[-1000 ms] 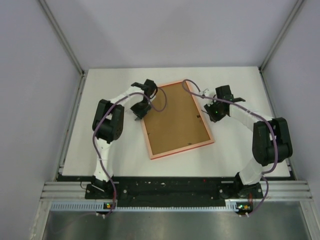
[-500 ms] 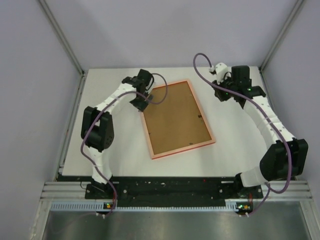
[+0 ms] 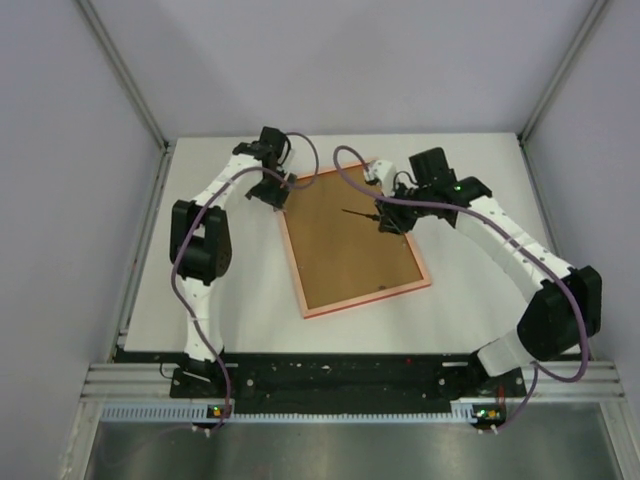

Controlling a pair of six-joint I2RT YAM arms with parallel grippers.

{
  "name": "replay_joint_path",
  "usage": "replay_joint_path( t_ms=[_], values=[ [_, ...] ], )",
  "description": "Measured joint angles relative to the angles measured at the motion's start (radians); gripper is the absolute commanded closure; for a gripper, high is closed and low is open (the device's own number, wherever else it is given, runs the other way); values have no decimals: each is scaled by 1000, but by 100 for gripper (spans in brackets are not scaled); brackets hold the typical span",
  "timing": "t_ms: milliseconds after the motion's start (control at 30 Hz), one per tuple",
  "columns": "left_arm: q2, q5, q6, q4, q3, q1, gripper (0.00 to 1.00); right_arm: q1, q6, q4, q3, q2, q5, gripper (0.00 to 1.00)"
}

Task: Take the photo out of the frame
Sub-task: Adjust the photo frame at the center of the board, then release the photo frame item from the photo frame.

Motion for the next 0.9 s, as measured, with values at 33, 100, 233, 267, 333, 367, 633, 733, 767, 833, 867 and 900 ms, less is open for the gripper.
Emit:
replay_joint_path(
  t_ms=[33,100,233,267,333,367,633,733,767,833,867,900],
  values=[
    [21,12,-7,-5,18,11,18,21,-2,-2,0,7,-5,100],
    [59,43,-22,-11,55,29,18,69,-7,-3,0,32,-12,100],
    [107,99,-47,-11,127,53,18,144,-10,-2,1,115,-14,100],
    [110,111,-53,-7,137,56,18,160,-10,-3,3,142,-10,100],
    [110,134,-68,2,146,63,18,190,-9,0,15,201,5,100],
    [110,140,-75,10,150,66,18,205,-9,3,23,229,16,100],
    [154,184,-114,68,167,70,19,298,-7,29,78,362,66,100],
    [191,187,-124,74,167,70,21,315,-8,39,79,366,69,100],
    [202,188,-127,74,167,70,22,321,-8,39,80,366,70,100],
    [213,193,-131,75,167,70,25,332,-10,40,80,366,77,100],
    [213,193,-132,77,167,70,26,338,-11,40,80,366,80,100],
    [213,193,-133,80,167,71,28,344,-11,41,80,366,84,100]
  ],
)
